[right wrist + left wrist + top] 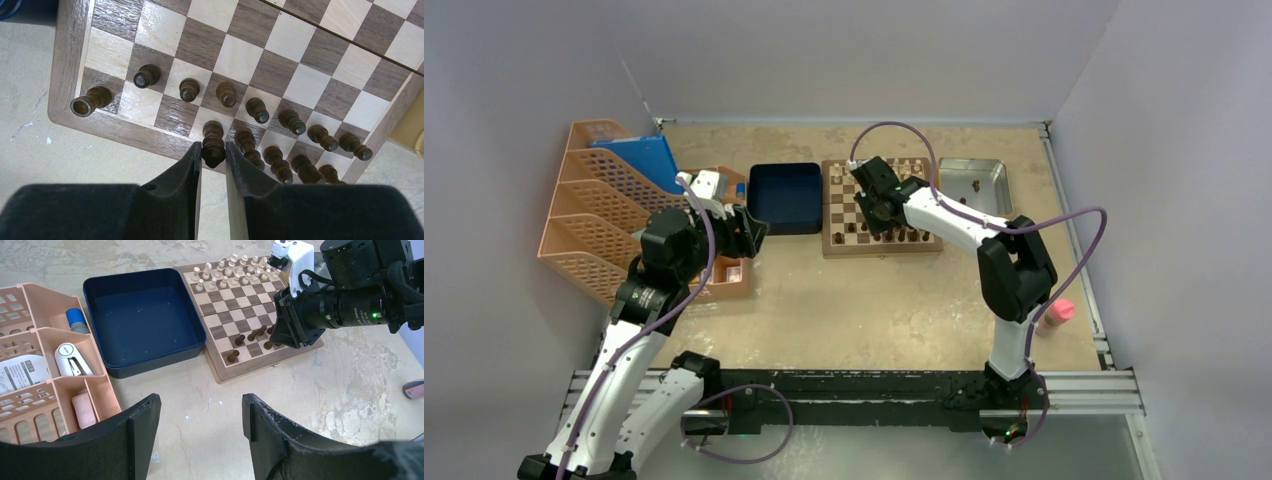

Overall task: Set up the chess pieces on the board
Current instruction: Adjust the chess piece on the chessboard, then pick up the chess piece from the storage box.

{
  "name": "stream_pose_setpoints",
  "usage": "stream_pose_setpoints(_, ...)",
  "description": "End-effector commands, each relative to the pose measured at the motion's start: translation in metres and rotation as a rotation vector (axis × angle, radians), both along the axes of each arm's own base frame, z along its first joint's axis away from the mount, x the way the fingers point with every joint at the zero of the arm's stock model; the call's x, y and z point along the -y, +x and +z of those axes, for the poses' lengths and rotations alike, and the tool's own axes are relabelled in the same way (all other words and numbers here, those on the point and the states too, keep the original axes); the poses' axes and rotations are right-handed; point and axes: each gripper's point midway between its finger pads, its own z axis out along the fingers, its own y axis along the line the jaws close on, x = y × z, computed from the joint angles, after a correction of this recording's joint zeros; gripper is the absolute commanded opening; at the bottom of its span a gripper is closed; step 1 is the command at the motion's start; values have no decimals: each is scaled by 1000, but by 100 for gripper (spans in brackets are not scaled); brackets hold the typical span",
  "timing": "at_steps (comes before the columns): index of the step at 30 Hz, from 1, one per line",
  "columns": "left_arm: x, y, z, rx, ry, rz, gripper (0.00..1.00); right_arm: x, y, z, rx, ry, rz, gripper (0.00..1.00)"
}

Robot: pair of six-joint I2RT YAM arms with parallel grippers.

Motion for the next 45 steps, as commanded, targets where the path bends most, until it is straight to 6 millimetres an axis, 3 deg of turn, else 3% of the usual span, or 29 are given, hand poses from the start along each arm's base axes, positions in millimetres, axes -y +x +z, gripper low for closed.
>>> stream_pose_setpoints(1,3,1,12,47,-12,-19,61,-1,-2,2,-3,19,4,27)
stream_pose_setpoints(8,3,2,12,47,-11,-16,61,-7,2,15,26,61,0,38)
stream_pose_setpoints(16,7,4,9,33,-21,-31,61,0,28,66,162,129,-91,45)
stream_pose_setpoints(21,10,5,5,17,-23,-43,62,34,61,103,287,174,-226,45)
stream_pose_setpoints(27,13,5,2,7,-20,-55,62,106,100,134,444,153,-425,45)
stream_pose_setpoints(32,14,4,1,7,-16,-63,62,175,126,130,534,125,-570,44)
stream_pose_setpoints(38,14,3,2,12,-12,-66,62,234,151,94,499,64,-653,44)
stream_pose_setpoints(45,15,5,0,11,-8,-70,62,257,173,50,450,112,-644,45)
